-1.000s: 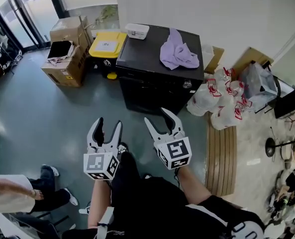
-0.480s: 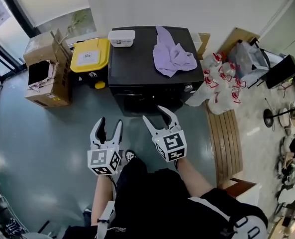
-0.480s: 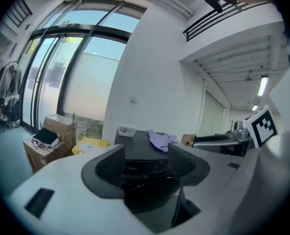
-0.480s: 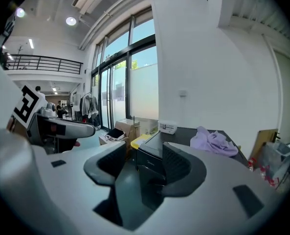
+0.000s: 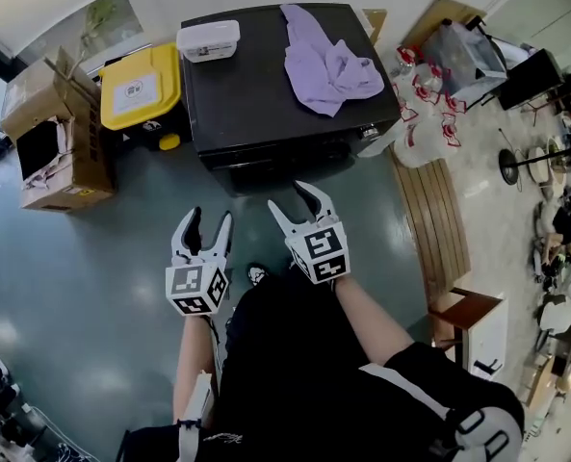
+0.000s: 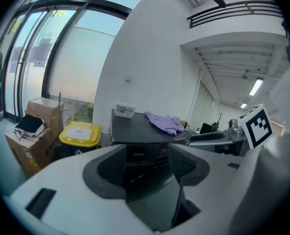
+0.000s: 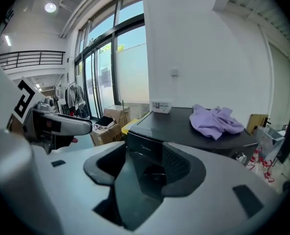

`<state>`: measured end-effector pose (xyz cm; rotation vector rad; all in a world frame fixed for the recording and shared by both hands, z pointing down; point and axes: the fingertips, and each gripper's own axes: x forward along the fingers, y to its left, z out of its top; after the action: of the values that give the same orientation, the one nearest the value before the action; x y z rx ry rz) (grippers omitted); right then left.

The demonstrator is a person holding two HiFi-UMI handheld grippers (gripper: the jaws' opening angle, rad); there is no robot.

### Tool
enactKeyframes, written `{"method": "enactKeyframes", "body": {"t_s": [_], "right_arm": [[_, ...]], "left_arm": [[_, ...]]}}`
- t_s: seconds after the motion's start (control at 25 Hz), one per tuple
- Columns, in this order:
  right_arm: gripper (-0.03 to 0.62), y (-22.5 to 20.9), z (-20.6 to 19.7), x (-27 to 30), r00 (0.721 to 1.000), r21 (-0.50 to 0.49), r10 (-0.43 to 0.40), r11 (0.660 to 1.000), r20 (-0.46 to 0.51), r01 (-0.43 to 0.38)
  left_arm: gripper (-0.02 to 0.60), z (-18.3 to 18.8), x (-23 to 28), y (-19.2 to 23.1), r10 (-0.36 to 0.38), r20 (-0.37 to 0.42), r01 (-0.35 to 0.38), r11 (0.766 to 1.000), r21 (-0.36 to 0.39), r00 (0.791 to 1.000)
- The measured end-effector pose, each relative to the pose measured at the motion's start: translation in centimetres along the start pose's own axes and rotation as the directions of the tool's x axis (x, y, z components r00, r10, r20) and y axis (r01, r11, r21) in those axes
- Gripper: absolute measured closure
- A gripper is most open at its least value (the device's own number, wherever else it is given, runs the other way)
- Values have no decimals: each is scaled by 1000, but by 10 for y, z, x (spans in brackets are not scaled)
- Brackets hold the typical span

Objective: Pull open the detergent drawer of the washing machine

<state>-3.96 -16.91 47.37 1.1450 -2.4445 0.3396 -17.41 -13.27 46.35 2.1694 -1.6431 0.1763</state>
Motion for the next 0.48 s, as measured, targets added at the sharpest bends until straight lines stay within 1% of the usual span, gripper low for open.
{"method": "enactKeyframes", "body": {"t_s": [0.08, 0.2, 0.36, 0.48], "right_arm": [[355, -2, -16, 14, 1000, 16, -5, 1000, -24, 6], [355, -10, -35, 34, 999, 29, -12, 999, -48, 14], [355, -19, -57, 56, 996, 63, -15, 998, -84, 20], [355, -27, -69, 76, 994, 70, -18, 997, -106, 26]], "left_arm": [[313, -13, 11, 6, -14, -27, 15, 1000, 16, 1000], [313, -32, 31, 16, -14, -56, 16, 1000, 27, 998], [313, -58, 52, 30, 1, -96, -1, 1000, -7, 995], [313, -68, 72, 46, 26, -109, -28, 999, -22, 994]]}}
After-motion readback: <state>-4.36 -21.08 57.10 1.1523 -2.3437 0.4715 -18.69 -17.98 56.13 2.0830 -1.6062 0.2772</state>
